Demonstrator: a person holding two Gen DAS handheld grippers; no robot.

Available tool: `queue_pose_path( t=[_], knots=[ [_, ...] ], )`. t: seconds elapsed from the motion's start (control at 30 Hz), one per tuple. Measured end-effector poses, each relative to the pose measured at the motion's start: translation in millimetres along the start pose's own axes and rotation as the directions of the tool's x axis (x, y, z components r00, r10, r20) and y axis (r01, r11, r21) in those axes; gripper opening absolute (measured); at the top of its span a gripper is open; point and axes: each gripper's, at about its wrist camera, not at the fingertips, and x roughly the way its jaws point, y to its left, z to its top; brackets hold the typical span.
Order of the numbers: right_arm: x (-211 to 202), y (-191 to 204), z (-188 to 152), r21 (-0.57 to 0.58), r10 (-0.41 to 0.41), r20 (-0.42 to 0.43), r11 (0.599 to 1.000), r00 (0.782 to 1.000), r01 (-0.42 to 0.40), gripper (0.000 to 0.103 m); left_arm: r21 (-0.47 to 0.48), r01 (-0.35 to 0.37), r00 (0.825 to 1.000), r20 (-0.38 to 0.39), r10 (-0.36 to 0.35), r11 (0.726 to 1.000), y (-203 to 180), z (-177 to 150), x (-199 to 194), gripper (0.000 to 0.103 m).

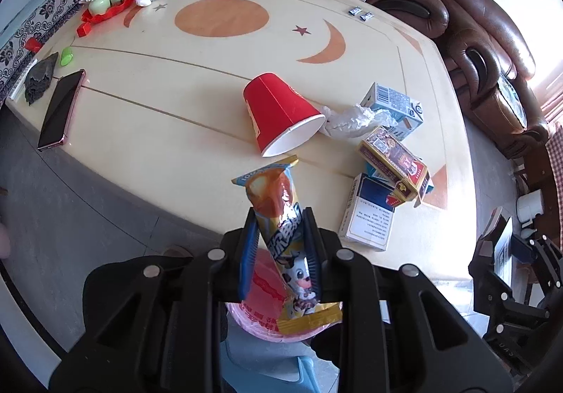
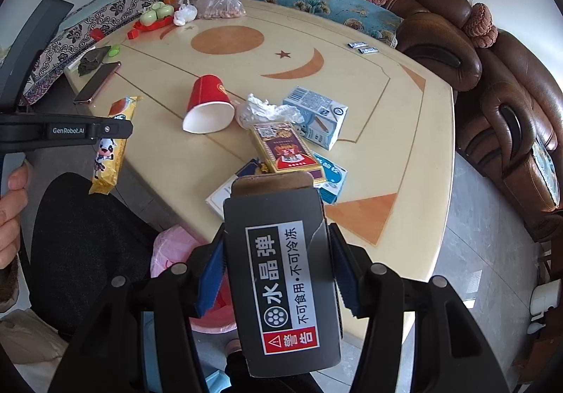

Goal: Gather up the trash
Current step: 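Carry the ice-cream bar and black box with both tools over the pink bin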

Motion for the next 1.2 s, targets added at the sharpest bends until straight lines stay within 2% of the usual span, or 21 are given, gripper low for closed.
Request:
queue_pose_path(
  t=[0.23,0.5,0.9,1.2],
  knots=[
    [-20.6,36.7,-7.8,0.007,0.019,0.038,1.0,0.999,-0.019,0.053,0.074,0.025,0.999,0.025,-0.027,0.997,5.2,-22.6,-18.4,0.025],
    [-28.5,64.6,-21.3,0.011,0.036,0.042,0.999,0.998,-0.037,0.054,0.149,0.038,0.998,0.038,-0.044,0.988,7.6,-46.1,-24.5,0.025],
    [-22.7,89.7,-33.1,-0.003,0.068,0.034,0.998,0.997,-0.068,0.054,0.215,0.045,0.998,0.03,-0.053,0.975,11.2,-68.5,-20.9,0.025],
    [-0.4,102.2,-51.2,-0.001,0.08,0.015,0.997,0.997,-0.08,0.054,0.283,0.041,0.998,0.037,-0.054,0.958,7.9,-83.7,-9.6,0.025]
  ],
)
